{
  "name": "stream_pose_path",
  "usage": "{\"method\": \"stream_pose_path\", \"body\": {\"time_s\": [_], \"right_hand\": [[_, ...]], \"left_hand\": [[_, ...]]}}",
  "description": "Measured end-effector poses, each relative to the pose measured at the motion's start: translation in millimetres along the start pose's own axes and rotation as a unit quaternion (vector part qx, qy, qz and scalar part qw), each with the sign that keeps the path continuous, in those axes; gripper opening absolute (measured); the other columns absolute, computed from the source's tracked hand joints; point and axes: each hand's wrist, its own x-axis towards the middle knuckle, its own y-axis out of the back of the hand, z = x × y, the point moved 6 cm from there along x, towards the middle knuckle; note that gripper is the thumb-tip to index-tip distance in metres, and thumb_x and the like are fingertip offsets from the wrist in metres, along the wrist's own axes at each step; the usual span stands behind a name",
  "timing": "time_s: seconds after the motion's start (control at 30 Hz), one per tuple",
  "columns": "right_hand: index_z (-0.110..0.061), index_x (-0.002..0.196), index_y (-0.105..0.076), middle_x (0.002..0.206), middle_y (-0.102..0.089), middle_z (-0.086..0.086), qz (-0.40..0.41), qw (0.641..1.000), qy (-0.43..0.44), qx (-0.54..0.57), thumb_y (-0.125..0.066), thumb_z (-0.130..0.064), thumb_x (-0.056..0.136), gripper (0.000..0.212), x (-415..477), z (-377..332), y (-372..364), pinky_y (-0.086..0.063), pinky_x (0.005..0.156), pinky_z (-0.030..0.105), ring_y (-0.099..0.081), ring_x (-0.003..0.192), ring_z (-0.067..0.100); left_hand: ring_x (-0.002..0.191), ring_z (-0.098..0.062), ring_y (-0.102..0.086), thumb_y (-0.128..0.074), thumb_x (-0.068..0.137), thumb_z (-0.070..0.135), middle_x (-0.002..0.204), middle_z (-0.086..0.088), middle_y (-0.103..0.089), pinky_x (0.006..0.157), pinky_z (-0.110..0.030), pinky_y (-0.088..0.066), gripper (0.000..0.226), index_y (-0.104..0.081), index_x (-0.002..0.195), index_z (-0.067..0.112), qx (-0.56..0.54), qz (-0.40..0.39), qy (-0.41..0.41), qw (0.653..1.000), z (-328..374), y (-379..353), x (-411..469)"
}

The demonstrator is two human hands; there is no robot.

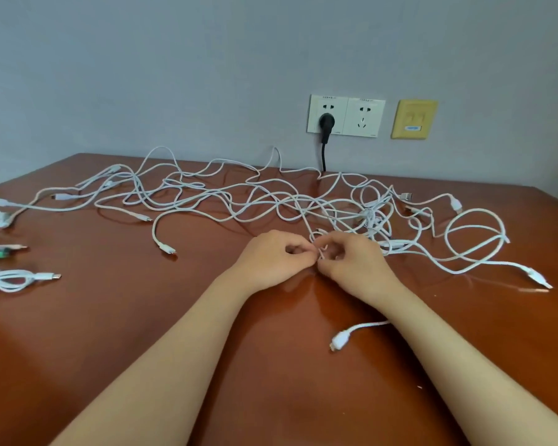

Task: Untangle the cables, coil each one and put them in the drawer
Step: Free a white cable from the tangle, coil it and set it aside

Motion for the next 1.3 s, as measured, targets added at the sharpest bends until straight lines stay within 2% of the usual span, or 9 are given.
{"method": "stream_pose_path", "body": {"time_s": [0.13, 0.33, 0.47, 0.7, 0.87, 1.0, 1.1, 1.2, 1.3], "right_hand": [[-0.006, 0.094, -0.062, 0.064, -0.066, 0.003, -0.055, 0.831, -0.164, 0.528, -0.047, 0.009, 0.089, 0.022, 7.6, 12.0, -10.4, -0.052, 0.053, 0.014, -0.057, 0.049, 0.004], [-0.008, 0.094, -0.058, 0.085, -0.062, 0.007, 0.0, 0.687, -0.171, 0.706, -0.028, 0.005, 0.097, 0.033, 19.3, 14.3, -17.6, -0.052, 0.059, 0.016, -0.058, 0.067, 0.008], [-0.008, 0.096, -0.06, 0.088, -0.059, 0.006, 0.001, 0.661, -0.164, 0.732, -0.026, 0.006, 0.097, 0.036, 19.5, 15.7, -18.4, -0.053, 0.063, 0.016, -0.056, 0.077, 0.009], [-0.006, 0.093, -0.061, 0.069, -0.061, 0.004, 0.012, 0.668, -0.181, 0.721, -0.034, 0.001, 0.097, 0.028, 18.6, 18.0, -18.9, -0.053, 0.06, 0.018, -0.055, 0.068, 0.01], [-0.008, 0.081, -0.058, 0.068, -0.058, 0.006, 0.024, 0.769, -0.164, 0.618, -0.04, -0.009, 0.097, 0.024, 18.0, 15.6, -13.2, -0.051, 0.053, 0.017, -0.059, 0.052, 0.009], [-0.015, 0.079, -0.056, 0.07, -0.059, 0.006, 0.034, 0.892, -0.092, 0.44, -0.039, -0.014, 0.097, 0.025, 17.4, 5.0, -12.6, -0.049, 0.058, 0.019, -0.055, 0.061, 0.014], [-0.021, 0.095, -0.058, 0.077, -0.057, -0.005, 0.049, 0.997, 0.037, 0.053, -0.041, -0.025, 0.098, 0.017, 11.1, -13.3, -10.9, -0.038, 0.065, 0.022, -0.05, 0.072, 0.009], [-0.018, 0.103, -0.063, 0.093, -0.053, -0.002, 0.111, 0.951, 0.089, -0.276, -0.042, -0.038, 0.097, 0.029, 5.3, -22.6, -9.4, -0.03, 0.066, 0.027, -0.051, 0.098, 0.02], [-0.011, 0.071, -0.066, 0.075, -0.052, 0.003, 0.233, 0.918, 0.231, -0.222, -0.052, -0.03, 0.086, 0.028, -4.5, -37.8, 0.4, -0.031, 0.064, 0.025, -0.053, 0.076, 0.026]], "left_hand": [[0.085, -0.01, -0.059, -0.05, 0.065, 0.064, 0.077, 0.014, -0.064, 0.081, -0.028, -0.041, 0.026, -0.064, 0.073, 0.044, -0.015, -0.023, 0.03, 0.999, -0.9, -1.7, 1.1], [0.1, -0.008, -0.056, -0.05, 0.06, 0.076, 0.081, 0.016, -0.064, 0.101, -0.03, -0.036, 0.045, -0.07, 0.065, 0.036, -0.053, -0.096, 0.051, 0.993, 8.3, -12.1, -2.2], [0.081, 0.003, -0.047, -0.075, 0.066, 0.056, 0.074, 0.026, -0.055, 0.079, -0.02, -0.034, 0.017, -0.066, 0.067, 0.041, -0.006, -0.195, -0.005, 0.981, 25.8, -26.3, -8.1], [0.055, 0.001, -0.048, -0.062, 0.086, 0.032, 0.053, 0.014, -0.051, 0.058, -0.015, -0.035, 0.016, -0.064, 0.071, 0.027, 0.147, -0.124, -0.128, 0.973, 54.0, -26.6, -16.6], [0.036, -0.002, -0.044, -0.041, 0.099, 0.007, 0.041, 0.009, -0.05, 0.05, -0.014, -0.038, 0.032, -0.061, 0.077, 0.02, -0.171, -0.064, -0.046, 0.982, 29.6, -6.6, -5.6], [0.03, -0.005, -0.035, -0.028, 0.101, 0.003, 0.039, 0.007, -0.042, 0.041, -0.014, -0.036, 0.031, -0.051, 0.08, 0.007, -0.508, 0.057, 0.084, 0.855, 2.8, 9.2, 4.1], [0.032, -0.006, -0.039, -0.026, 0.101, 0.004, 0.042, 0.005, -0.044, 0.04, -0.013, -0.041, 0.034, -0.046, 0.075, 0.01, -0.594, 0.125, 0.145, 0.781, -17.4, 15.9, 5.7], [0.033, -0.008, -0.049, -0.026, 0.102, 0.007, 0.04, 0.003, -0.049, 0.041, -0.016, -0.047, 0.033, -0.045, 0.075, 0.009, -0.617, 0.165, 0.169, 0.751, -27.3, 19.7, 6.9], [0.043, -0.011, -0.062, -0.03, 0.102, 0.005, 0.045, -0.001, -0.061, 0.047, -0.02, -0.054, 0.028, -0.047, 0.079, 0.008, -0.559, 0.166, 0.155, 0.798, -20.2, 20.6, 5.1]]}}
